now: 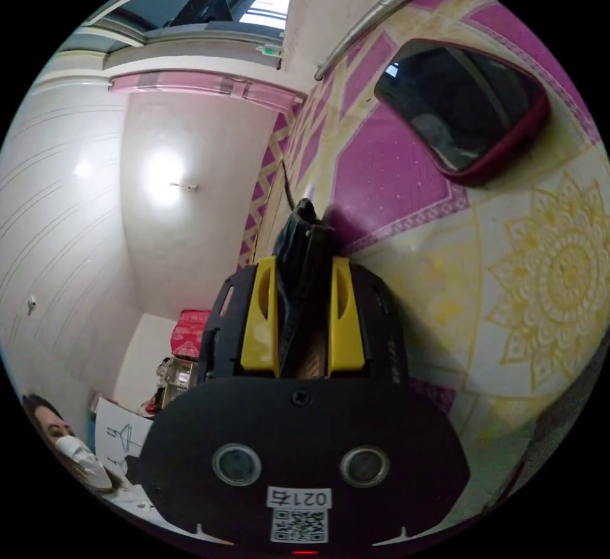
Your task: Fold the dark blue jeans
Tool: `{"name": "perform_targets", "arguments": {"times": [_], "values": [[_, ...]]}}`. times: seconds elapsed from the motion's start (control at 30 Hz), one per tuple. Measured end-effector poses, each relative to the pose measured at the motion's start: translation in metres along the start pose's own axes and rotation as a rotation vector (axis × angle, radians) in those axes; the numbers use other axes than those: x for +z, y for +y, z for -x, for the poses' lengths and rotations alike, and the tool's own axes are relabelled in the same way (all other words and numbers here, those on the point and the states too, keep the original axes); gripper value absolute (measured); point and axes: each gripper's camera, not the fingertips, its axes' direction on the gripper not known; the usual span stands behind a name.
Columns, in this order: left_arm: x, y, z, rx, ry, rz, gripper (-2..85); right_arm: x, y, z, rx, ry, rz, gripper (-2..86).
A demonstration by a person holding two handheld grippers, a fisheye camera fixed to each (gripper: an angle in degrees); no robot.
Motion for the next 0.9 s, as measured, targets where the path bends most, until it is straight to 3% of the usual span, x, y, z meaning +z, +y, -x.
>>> {"name": "perform_targets", "arguments": {"times": [0.23, 0.33, 0.43, 0.5, 0.6, 0.73, 0.8, 0.9], "values": [[-0.04, 0.028, 0.036, -0.077, -0.018, -0.043, -0.9, 0.046, -0.002, 0.042, -0.024, -0.042, 0.102, 6.8], [-0.058, 0.038, 0.048, -0.096, -0.014, -0.052, -0.9, 0.056, 0.025, 0.147, -0.315, 0.038, 0.091, 6.4], [-0.074, 0.048, 0.062, -0.115, -0.015, -0.049, -1.0, 0.092, 0.099, 0.287, -0.744, 0.162, 0.11, 6.4], [-0.084, 0.054, 0.07, -0.127, -0.021, -0.042, -1.0, 0.139, 0.186, 0.376, -1.055, 0.218, 0.154, 6.6], [-0.101, 0.067, 0.084, -0.158, -0.023, -0.046, -0.9, 0.221, 0.309, 0.436, -1.363, 0.247, 0.267, 6.7], [-0.128, 0.085, 0.106, -0.216, -0.03, -0.055, -0.9, 0.344, 0.446, 0.424, -1.577, 0.328, 0.465, 6.7], [-0.142, 0.092, 0.114, -0.234, -0.039, -0.055, -0.9, 0.41, 0.511, 0.378, -1.65, 0.43, 0.62, 6.6], [-0.172, 0.104, 0.124, -0.245, -0.081, -0.071, -0.9, 0.402, 0.537, 0.379, -1.642, 0.429, 0.474, 6.6]]}}
